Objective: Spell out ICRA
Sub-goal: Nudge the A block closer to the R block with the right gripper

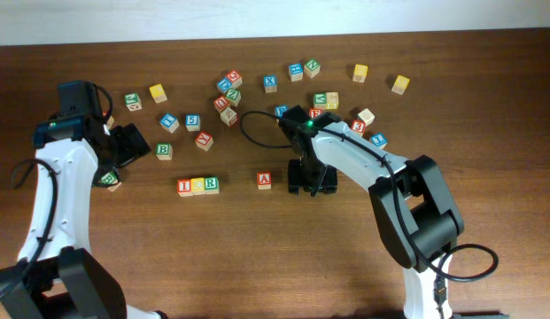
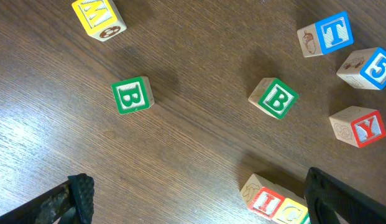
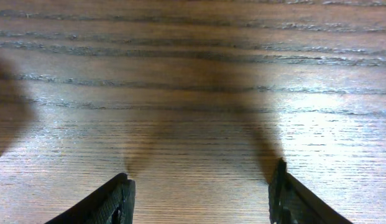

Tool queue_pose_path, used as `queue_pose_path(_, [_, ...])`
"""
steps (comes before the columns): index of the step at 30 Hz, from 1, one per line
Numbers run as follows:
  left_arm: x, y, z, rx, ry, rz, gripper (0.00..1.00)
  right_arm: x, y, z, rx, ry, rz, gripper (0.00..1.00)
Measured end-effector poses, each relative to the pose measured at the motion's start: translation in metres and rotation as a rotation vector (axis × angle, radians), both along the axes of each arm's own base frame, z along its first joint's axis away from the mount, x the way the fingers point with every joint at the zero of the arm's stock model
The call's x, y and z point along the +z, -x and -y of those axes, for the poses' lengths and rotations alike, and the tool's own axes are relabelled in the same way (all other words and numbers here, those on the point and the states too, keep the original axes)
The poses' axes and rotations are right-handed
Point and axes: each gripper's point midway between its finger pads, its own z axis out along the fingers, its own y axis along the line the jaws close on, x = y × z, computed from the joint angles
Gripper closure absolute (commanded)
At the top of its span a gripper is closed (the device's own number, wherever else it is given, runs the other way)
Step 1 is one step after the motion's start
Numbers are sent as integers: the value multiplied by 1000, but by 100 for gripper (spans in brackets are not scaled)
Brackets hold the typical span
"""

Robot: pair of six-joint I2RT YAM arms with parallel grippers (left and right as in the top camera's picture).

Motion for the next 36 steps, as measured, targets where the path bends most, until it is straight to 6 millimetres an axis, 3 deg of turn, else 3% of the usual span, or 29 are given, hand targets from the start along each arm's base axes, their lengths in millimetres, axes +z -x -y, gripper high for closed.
queue_pose_path(12, [0,0,0,0,0,0,1,0,-5,-3,-3,-12,23,41])
queue_pose_path(16, [0,0,0,0,0,0,1,1,-15,-8,-4,-33,65,41])
queue_pose_path(21, [0,0,0,0,0,0,1,1,-22,-11,-6,-46,93,50])
queue_pose_path(27, [0,0,0,0,0,0,1,2,-25,-14,-1,-52,110,50])
queue_pose_path(31, [0,0,0,0,0,0,1,3,-33,-29,21,-82,160,50])
queue_pose_path(36, [0,0,0,0,0,0,1,6,-31,-65,93,-133,220,50])
